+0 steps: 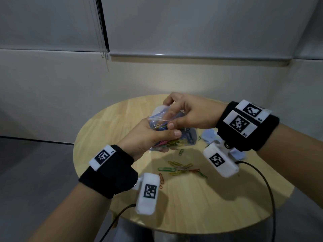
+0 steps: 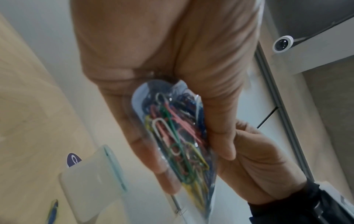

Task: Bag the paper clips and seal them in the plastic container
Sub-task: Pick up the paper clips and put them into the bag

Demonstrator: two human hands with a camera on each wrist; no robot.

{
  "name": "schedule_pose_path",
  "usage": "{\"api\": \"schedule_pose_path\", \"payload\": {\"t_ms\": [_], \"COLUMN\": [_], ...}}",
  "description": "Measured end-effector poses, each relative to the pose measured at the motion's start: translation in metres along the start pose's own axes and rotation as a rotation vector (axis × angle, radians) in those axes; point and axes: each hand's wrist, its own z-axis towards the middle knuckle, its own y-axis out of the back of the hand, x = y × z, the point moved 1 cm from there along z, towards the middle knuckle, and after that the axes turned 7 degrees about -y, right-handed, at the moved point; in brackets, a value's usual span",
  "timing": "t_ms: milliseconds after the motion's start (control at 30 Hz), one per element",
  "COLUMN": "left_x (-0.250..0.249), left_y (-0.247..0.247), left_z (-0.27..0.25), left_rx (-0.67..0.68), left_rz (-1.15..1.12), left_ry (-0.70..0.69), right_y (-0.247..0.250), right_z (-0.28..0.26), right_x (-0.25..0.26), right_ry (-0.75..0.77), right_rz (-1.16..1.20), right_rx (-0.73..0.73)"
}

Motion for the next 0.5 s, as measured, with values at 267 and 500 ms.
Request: {"api": "schedule_pose_path", "payload": {"t_ms": [267, 500], "left_x": [-0.0024, -0.0017], "left_y": [0.0009, 0.0047], "left_z": [-0.0009, -0.0015], "left_rx": [0.023, -0.032], "left_rz": [0.042, 0.029], "left_ry": [-0.003, -0.005], "right_y": [0.0103, 0.0013], "right_z": [-0.0032, -0.0031], "right_x": [-0.0017, -0.0072], "right_ry": [0.009, -0.025], "right_rz": [0.04, 0.012], "right_rx": [-0.138, -0.073]}}
